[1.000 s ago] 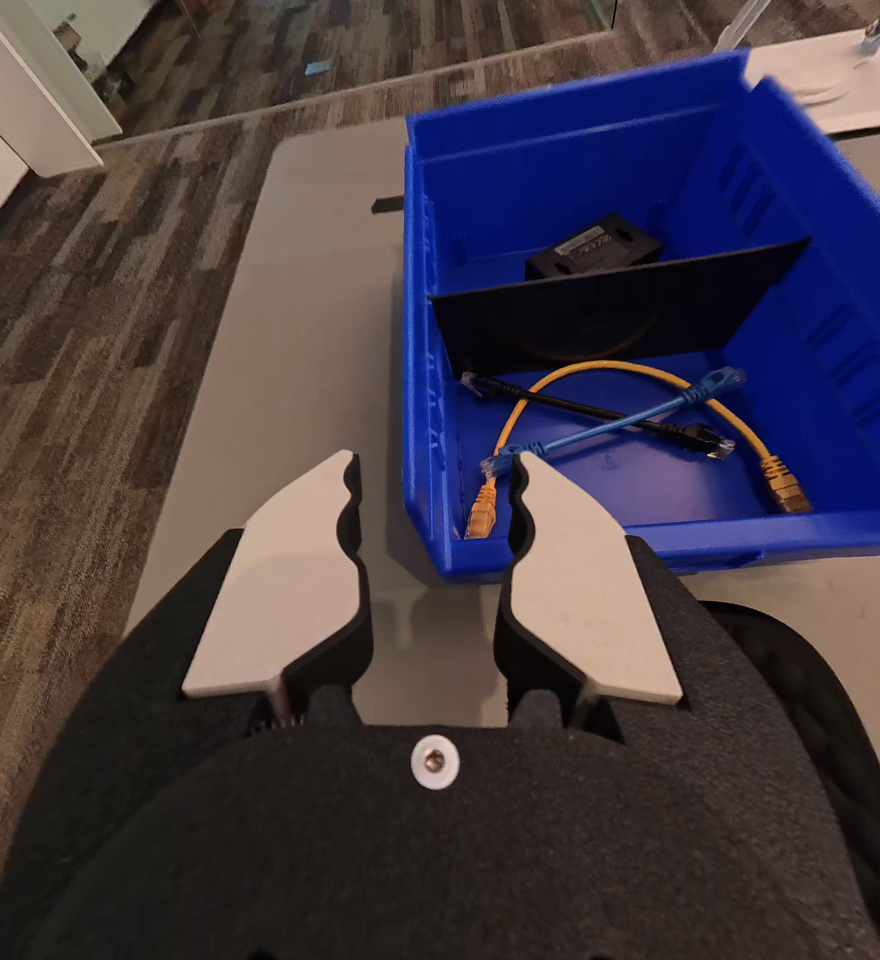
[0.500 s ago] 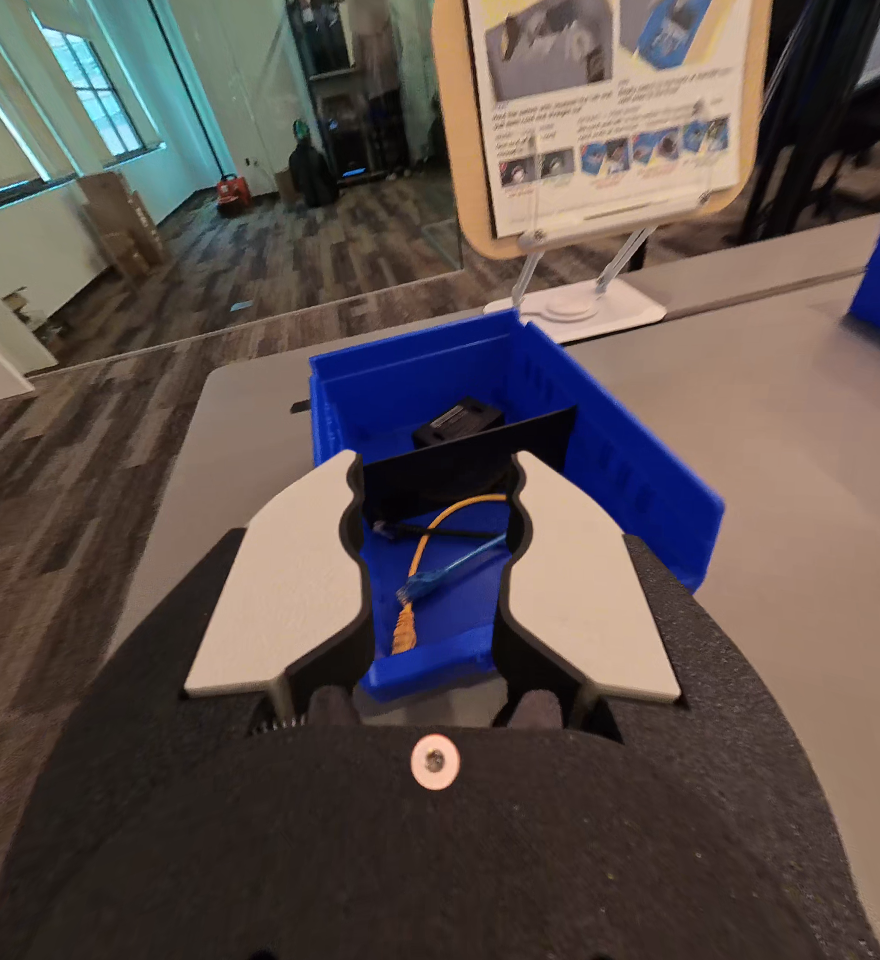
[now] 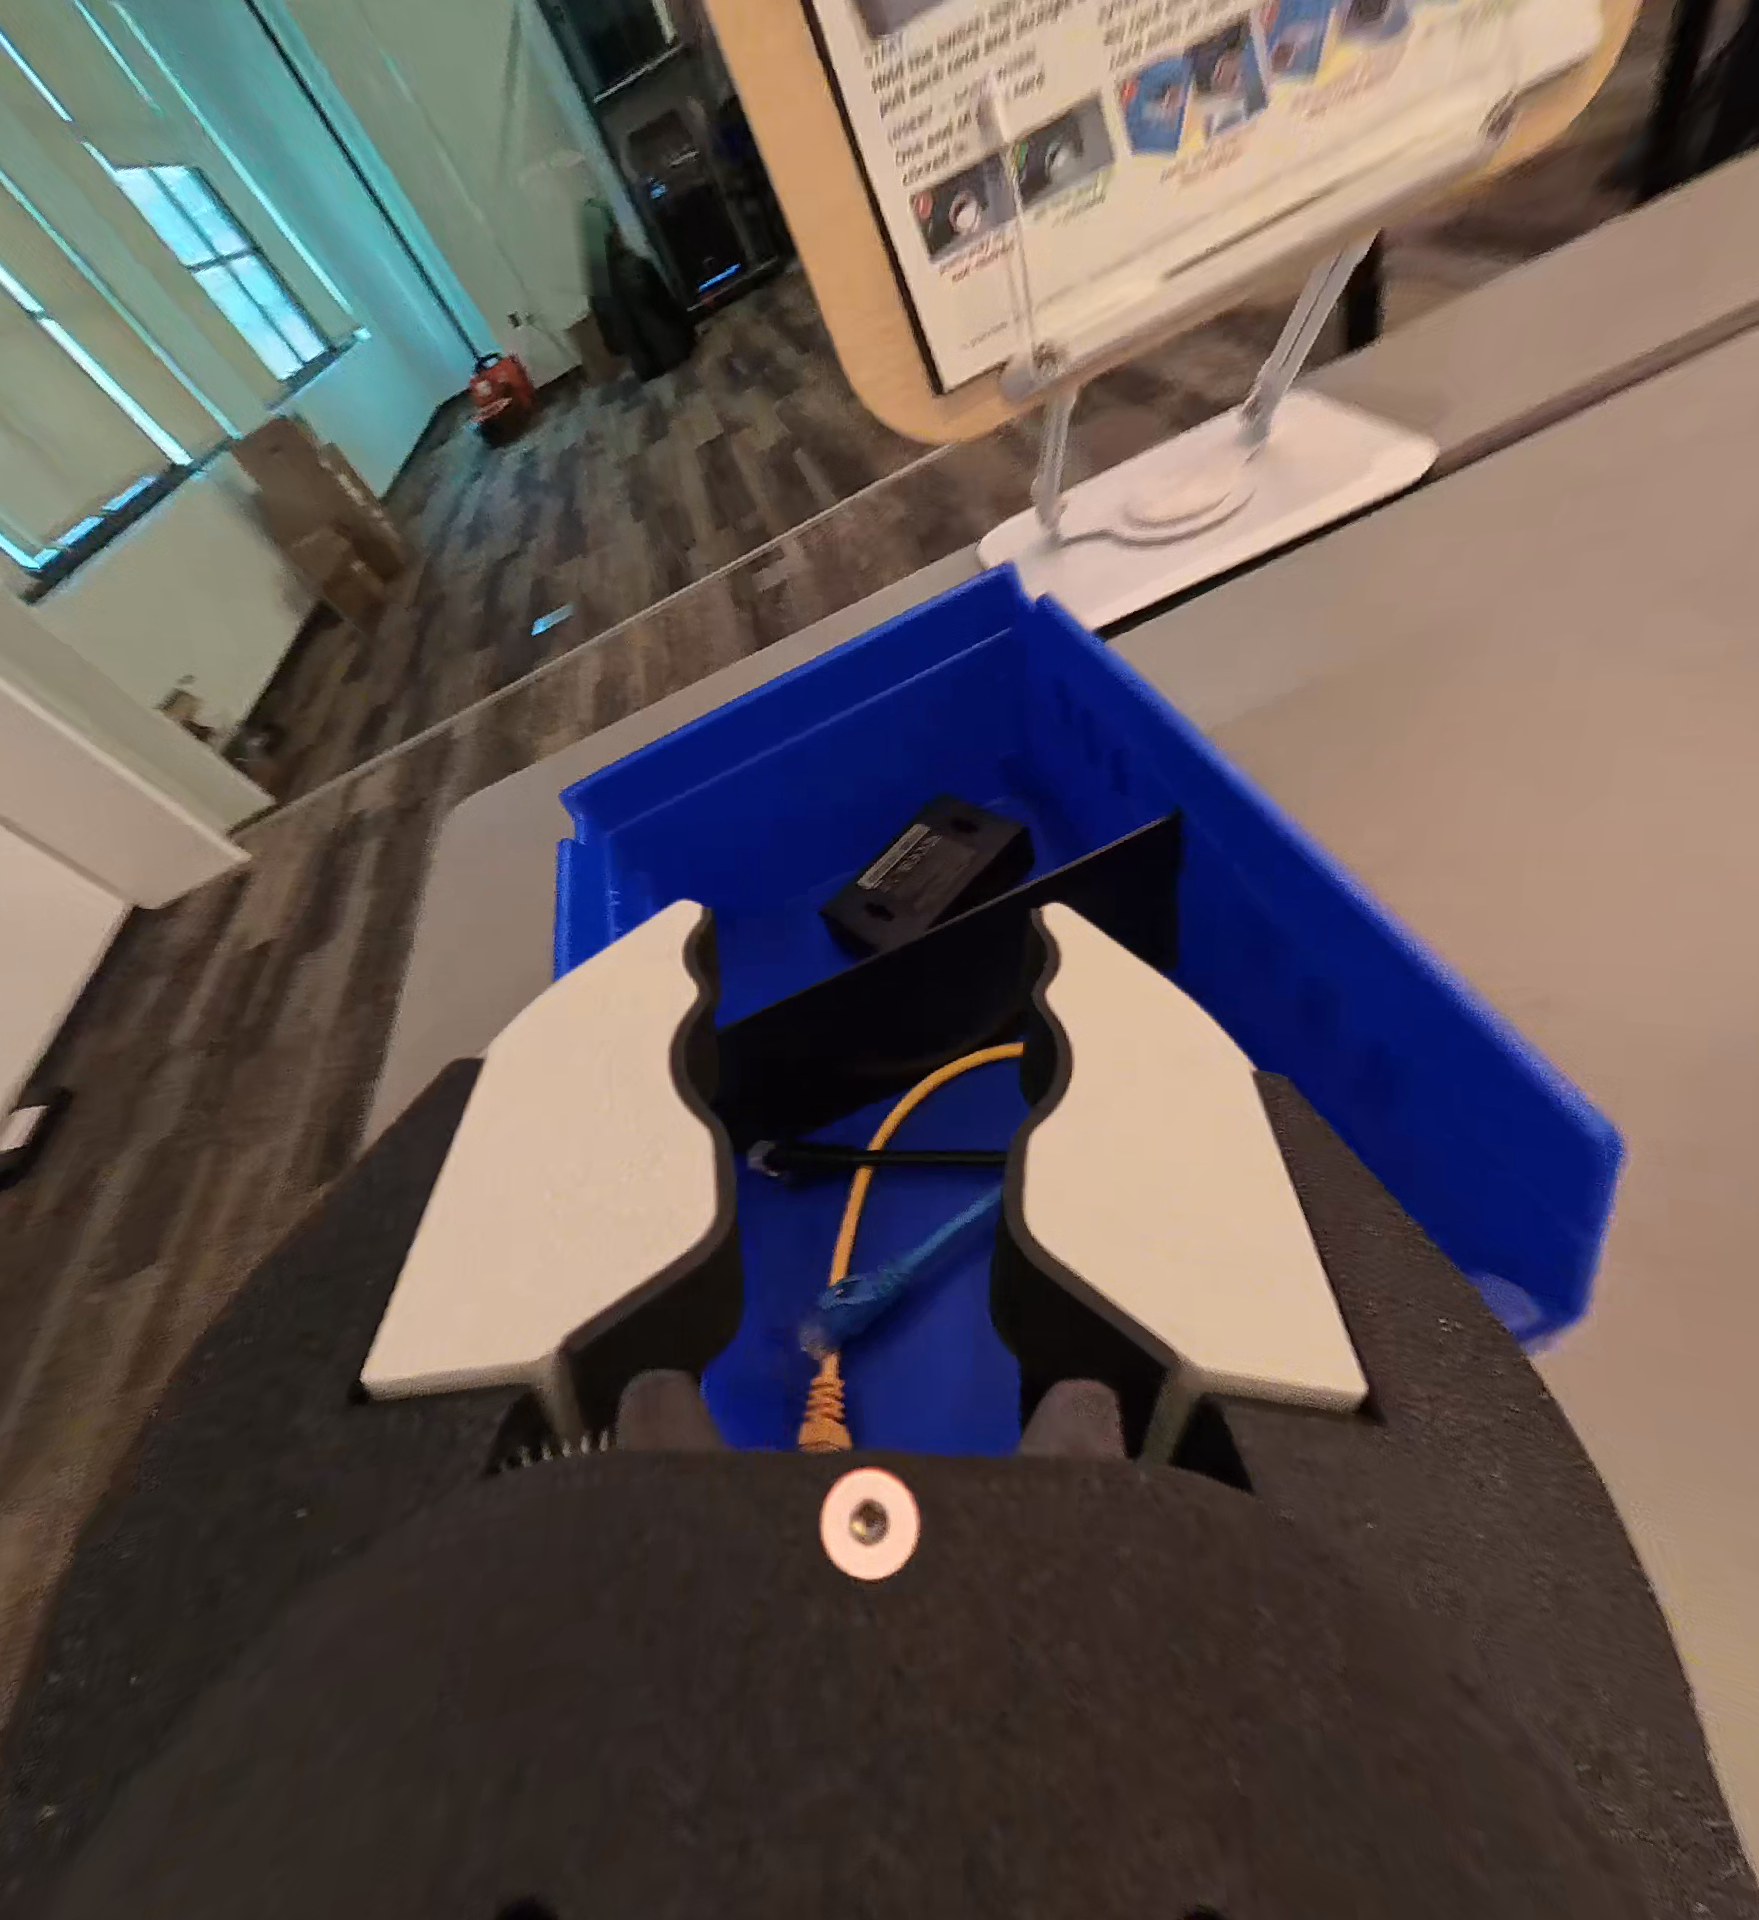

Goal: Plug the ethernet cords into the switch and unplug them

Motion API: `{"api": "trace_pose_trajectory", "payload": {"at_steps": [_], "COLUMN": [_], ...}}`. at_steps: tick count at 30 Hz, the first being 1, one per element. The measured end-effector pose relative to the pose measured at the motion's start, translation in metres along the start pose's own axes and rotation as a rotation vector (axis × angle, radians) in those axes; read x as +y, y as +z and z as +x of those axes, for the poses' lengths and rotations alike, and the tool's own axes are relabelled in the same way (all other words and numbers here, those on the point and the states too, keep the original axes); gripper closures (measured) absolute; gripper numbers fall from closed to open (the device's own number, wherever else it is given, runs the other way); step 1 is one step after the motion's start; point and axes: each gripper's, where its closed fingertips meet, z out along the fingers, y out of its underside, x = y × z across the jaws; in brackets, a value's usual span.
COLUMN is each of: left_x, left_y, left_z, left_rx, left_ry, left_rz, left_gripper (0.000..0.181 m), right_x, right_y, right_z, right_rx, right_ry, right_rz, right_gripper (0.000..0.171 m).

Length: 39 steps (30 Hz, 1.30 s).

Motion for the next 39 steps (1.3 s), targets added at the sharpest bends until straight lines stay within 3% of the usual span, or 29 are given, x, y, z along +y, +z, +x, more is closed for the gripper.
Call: {"api": "trace_pose_trajectory", "payload": {"at_steps": [2,5,9,12,18,24,27,32,39], "left_x": [0.002,-0.002,-0.008,-0.013,-0.016,-0.017,-0.019,-0.003,0.006], "left_y": [0.009,0.019,0.027,0.031,0.039,0.047,0.059,0.084,0.103], "left_z": [-0.003,-0.010,-0.013,-0.012,-0.009,-0.005,-0.005,-0.006,-0.007], "left_rx": [-0.068,-0.173,-0.236,-0.254,-0.268,-0.241,-0.150,0.110,0.309], "left_ry": [0.075,0.153,0.147,0.131,0.147,0.202,0.217,0.302,0.311], "left_rz": [-0.061,-0.121,-0.158,-0.161,-0.167,-0.183,-0.193,-0.348,-0.432], "left_gripper": [0.125,0.126,0.130,0.131,0.131,0.132,0.135,0.131,0.134], "right_x": [-0.004,0.019,0.060,0.074,0.104,0.110,0.107,0.097,0.095], "right_y": [0.017,0.035,0.045,0.048,0.055,0.060,0.060,0.062,0.064], "right_z": [-0.007,-0.039,-0.048,-0.057,-0.039,-0.032,-0.030,-0.040,-0.039], "right_rx": [-0.066,-0.228,-0.208,-0.268,-0.129,-0.055,-0.049,-0.112,-0.101], "right_ry": [0.017,0.067,-0.042,0.028,-0.041,0.016,0.045,0.018,0.046], "right_rz": [0.007,-0.134,-0.254,-0.296,-0.427,-0.438,-0.409,-0.335,-0.331], "right_gripper": [0.171,0.171,0.171,0.171,0.171,0.171,0.171,0.171,0.171]}}
